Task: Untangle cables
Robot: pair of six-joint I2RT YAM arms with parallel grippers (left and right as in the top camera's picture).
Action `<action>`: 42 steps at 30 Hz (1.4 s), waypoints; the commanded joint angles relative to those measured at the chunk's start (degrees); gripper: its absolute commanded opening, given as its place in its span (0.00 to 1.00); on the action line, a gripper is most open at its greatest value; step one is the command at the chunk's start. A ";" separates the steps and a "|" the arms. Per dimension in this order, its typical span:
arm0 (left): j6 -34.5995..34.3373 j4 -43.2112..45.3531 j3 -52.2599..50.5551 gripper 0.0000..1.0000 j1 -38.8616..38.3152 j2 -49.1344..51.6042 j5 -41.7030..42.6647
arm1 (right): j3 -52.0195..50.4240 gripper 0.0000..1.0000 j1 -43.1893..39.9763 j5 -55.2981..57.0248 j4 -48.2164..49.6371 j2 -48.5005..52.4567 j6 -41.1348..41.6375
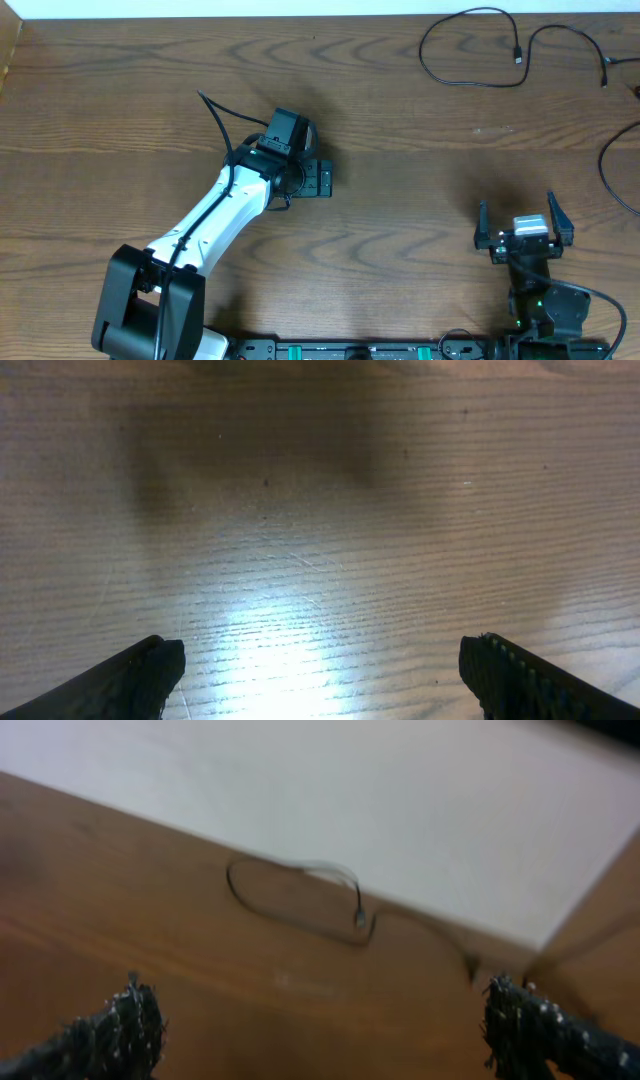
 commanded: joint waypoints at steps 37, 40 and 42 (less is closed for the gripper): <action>-0.09 -0.11 0.50 0.95 0.04 -0.76 -0.57 | -0.17 0.99 0.76 4.46 -2.12 -0.20 6.03; -0.09 -0.11 0.50 0.95 0.04 -0.76 -0.57 | -0.17 0.99 0.76 4.48 -2.14 -0.20 6.01; 1.36 -0.50 0.50 0.95 0.04 -0.76 -2.03 | -0.17 0.99 0.76 4.48 -2.12 -0.20 6.01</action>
